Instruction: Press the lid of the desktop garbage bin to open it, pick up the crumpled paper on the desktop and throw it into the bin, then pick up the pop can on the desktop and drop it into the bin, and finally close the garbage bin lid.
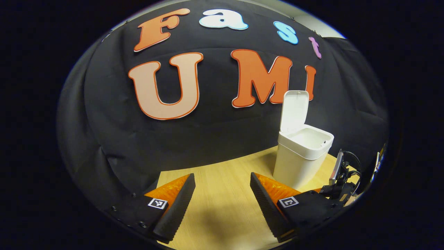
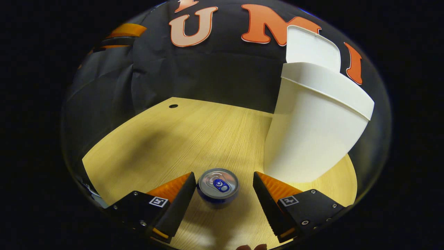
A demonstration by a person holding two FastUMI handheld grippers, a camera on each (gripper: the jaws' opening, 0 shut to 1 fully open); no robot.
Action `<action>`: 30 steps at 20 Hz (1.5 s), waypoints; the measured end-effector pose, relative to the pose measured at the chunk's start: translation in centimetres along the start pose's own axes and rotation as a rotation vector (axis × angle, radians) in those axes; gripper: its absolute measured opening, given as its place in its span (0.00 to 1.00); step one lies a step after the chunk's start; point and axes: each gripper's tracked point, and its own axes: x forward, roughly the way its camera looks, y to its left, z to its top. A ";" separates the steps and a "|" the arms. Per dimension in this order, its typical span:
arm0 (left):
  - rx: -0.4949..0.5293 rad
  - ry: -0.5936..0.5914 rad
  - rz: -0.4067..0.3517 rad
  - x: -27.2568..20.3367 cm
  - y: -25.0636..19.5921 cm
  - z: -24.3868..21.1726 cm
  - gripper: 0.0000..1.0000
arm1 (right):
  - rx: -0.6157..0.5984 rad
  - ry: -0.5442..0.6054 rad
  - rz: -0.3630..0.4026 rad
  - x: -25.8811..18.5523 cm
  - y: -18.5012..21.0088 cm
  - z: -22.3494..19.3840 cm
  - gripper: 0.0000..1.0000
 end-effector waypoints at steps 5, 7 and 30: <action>0.006 0.004 0.036 -0.8 1.1 -1.1 1.00 | -0.013 0.066 0.010 2.3 0.8 -2.4 1.00; 0.000 0.019 0.039 -0.6 1.4 -1.8 1.00 | -0.004 0.089 0.018 3.0 1.2 -3.4 1.00; -0.116 -0.047 0.082 0.7 4.3 -2.4 1.00 | 0.017 -0.157 0.047 -12.1 -5.3 19.2 0.74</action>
